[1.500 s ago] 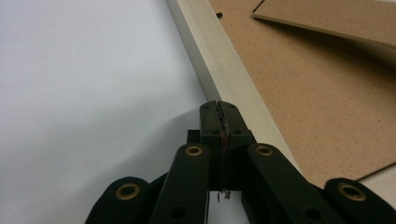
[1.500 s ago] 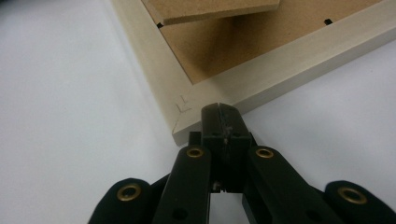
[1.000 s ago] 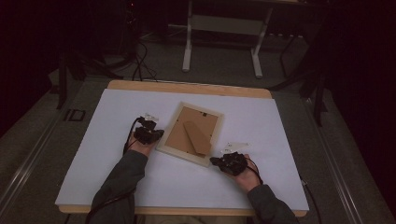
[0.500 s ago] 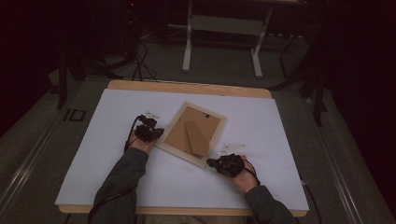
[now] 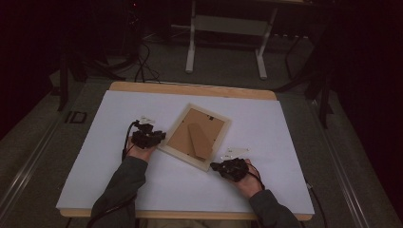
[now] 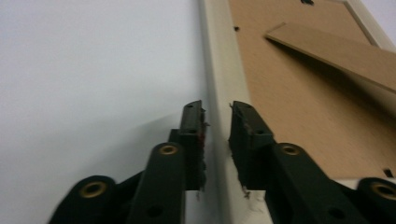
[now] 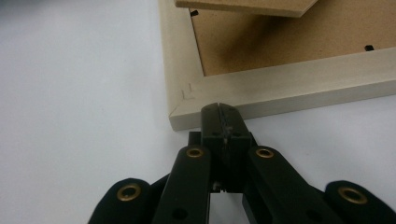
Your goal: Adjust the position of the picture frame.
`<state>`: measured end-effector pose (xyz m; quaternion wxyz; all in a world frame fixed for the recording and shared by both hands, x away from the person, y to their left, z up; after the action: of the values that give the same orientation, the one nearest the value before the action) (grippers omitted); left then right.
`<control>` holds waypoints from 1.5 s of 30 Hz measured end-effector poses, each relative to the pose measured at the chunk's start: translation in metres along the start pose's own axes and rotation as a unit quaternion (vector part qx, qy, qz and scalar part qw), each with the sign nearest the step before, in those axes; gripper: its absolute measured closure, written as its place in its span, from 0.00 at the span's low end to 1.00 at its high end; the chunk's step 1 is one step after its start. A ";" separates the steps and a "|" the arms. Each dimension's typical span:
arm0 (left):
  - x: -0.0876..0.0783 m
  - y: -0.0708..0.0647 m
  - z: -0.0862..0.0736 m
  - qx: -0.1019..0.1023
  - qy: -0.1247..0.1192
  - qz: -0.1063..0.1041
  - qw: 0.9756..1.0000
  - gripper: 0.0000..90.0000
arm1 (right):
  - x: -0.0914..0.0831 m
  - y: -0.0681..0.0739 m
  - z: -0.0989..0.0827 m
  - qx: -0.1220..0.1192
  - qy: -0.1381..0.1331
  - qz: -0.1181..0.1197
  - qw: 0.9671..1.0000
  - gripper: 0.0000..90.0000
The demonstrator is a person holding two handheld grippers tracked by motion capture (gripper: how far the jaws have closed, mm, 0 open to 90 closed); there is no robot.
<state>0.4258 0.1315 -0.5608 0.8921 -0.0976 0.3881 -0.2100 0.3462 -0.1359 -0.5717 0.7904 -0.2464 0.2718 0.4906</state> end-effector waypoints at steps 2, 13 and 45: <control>0.002 -0.004 -0.002 0.006 0.005 0.008 1.000 0.78 | 0.000 0.000 0.000 -0.001 0.000 0.000 1.000 1.00; 0.009 -0.009 -0.004 0.006 0.024 -0.001 1.000 0.72 | 0.000 0.002 0.000 -0.006 0.001 0.001 1.000 1.00; 0.012 0.001 0.006 0.025 0.005 -0.022 0.999 0.69 | 0.000 0.007 0.007 -0.017 -0.009 0.005 1.000 1.00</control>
<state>0.4376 0.1276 -0.5650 0.8873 -0.0825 0.3854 -0.2395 0.3414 -0.1287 -0.5676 0.7861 -0.2541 0.2578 0.5010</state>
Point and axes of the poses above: each handheld gripper's, and its own axes: x roughly forward along the jaws, z roughly out of its top, y roughly to its left, the point moved 6 cm from there along x, roughly forward along the jaws, and after that the axes turned 13 degrees about -x, right-handed, at the moved point
